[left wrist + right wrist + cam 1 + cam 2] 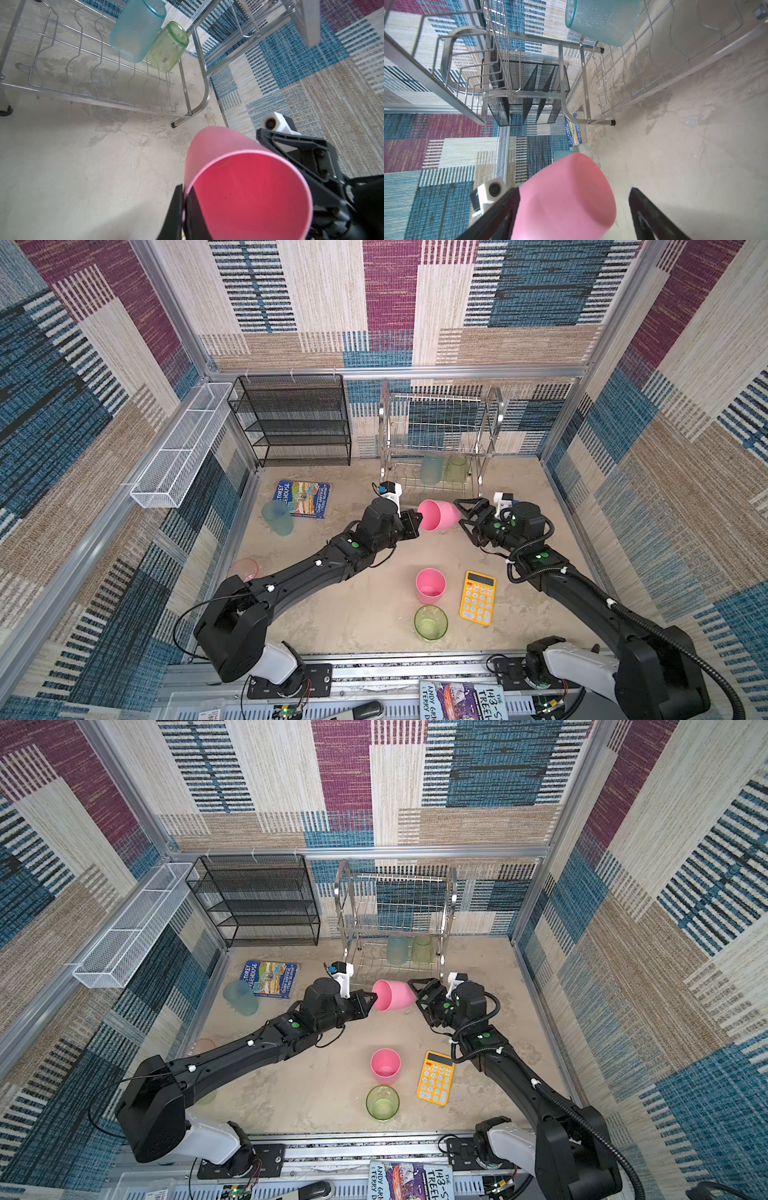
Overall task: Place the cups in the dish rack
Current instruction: 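Lift the pink cup with left gripper toward right gripper while right gripper approaches, then close the right gripper on the pink cup's base beside the left gripper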
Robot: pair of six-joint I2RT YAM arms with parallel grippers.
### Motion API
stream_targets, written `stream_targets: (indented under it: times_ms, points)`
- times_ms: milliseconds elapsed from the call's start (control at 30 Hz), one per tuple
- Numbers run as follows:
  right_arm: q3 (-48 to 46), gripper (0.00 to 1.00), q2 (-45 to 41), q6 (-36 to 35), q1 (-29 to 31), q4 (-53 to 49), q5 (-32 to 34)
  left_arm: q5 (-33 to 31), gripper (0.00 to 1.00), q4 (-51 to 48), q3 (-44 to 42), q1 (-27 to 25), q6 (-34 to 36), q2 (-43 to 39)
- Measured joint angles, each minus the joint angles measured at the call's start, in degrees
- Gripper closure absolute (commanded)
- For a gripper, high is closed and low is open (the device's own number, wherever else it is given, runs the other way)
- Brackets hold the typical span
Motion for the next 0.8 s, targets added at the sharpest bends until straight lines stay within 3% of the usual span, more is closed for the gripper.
stream_targets:
  times_ms: [400, 800]
  points:
    - [-1.64, 0.15, 2.34, 14.99, -2.32, 8.59, -2.29, 4.83, 1.0, 16.04, -1.9, 0.79, 3.74, 4.79]
    - [-1.01, 0.17, 6.4, 23.63, -2.58, 14.53, -2.27, 6.91, 0.98, 26.62, -0.79, 0.81, 5.77, 11.87]
